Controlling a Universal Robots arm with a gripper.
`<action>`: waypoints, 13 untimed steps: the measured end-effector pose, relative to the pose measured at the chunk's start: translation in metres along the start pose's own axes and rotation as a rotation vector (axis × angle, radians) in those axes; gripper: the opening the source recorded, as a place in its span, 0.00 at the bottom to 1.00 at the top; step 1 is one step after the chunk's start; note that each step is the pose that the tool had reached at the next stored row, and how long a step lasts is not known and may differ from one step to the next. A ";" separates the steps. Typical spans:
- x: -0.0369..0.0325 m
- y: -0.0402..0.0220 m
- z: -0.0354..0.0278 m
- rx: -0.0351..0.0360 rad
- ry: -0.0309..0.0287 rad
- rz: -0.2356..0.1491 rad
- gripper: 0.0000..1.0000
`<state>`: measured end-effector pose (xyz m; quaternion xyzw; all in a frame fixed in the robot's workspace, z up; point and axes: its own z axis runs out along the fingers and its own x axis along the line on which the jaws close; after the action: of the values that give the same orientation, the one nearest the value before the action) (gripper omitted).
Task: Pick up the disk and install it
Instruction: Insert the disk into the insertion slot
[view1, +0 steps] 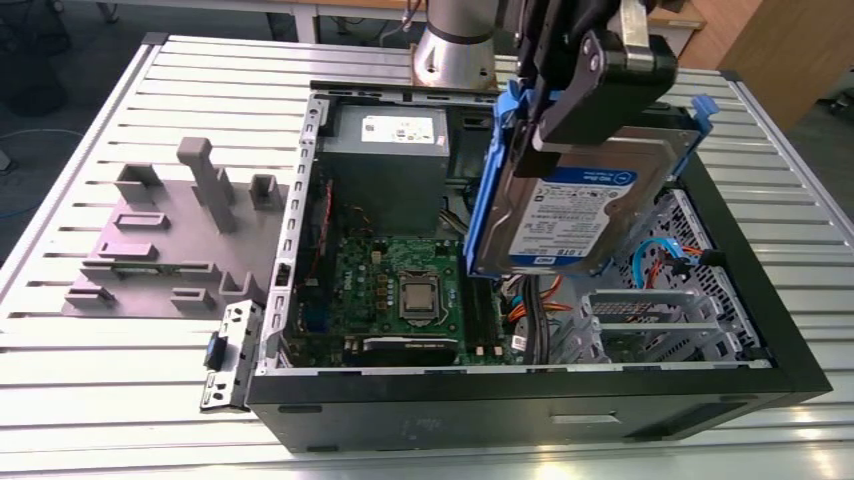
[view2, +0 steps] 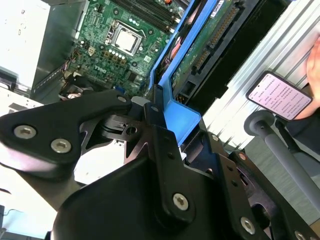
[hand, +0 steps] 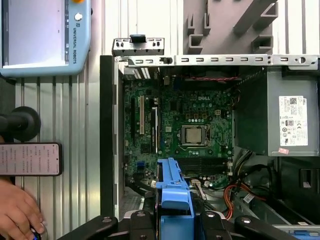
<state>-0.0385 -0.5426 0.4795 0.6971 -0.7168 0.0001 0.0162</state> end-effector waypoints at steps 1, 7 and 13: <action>0.0002 -0.0012 0.0001 0.0000 0.0002 0.000 0.36; 0.0008 -0.0078 0.0007 0.0000 0.0003 0.000 0.36; 0.0010 -0.0130 0.0006 -0.0001 0.0005 0.000 0.36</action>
<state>-0.0256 -0.5440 0.4786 0.6971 -0.7168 0.0003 0.0164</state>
